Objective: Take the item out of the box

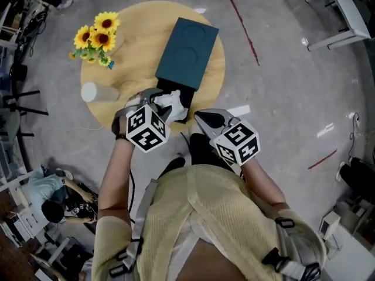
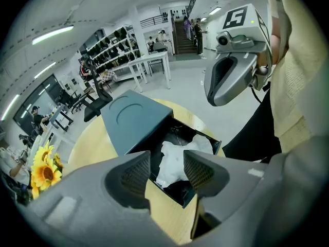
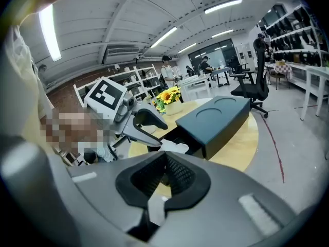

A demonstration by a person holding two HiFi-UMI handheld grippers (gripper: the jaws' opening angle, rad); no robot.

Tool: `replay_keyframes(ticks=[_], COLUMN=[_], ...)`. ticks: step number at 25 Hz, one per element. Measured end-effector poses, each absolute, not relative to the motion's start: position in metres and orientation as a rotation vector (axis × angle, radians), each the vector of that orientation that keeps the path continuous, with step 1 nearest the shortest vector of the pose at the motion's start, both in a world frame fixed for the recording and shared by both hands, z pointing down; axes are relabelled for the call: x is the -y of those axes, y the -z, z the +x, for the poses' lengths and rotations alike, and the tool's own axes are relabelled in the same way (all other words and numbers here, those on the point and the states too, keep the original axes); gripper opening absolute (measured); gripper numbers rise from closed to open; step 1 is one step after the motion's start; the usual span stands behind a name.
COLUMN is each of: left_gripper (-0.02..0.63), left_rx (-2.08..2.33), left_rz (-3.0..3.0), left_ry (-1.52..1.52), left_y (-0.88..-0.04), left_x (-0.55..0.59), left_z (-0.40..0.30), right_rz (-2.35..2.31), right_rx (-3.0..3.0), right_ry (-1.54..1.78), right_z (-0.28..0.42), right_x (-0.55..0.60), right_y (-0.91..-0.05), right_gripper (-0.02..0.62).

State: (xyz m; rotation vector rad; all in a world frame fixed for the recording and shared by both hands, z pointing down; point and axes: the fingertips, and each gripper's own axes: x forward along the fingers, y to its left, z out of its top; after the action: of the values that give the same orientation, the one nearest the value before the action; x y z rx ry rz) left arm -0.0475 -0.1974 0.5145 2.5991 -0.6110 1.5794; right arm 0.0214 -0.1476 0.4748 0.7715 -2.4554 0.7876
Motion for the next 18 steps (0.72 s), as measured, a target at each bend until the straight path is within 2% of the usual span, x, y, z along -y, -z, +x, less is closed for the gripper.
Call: replay_keyframes(ticks=[18], left_gripper=[0.209], left_rx=[0.407], left_rz=[2.361], left_ry=[-1.811], left_y=[-0.568], left_x=[0.205], left_z=[-0.032], right_rz=[0.712], right_rx=[2.455], right_ry=[-0.875], right_z=[0.030], right_x=[0.178], right_y=[-0.497], right_gripper=[0.005])
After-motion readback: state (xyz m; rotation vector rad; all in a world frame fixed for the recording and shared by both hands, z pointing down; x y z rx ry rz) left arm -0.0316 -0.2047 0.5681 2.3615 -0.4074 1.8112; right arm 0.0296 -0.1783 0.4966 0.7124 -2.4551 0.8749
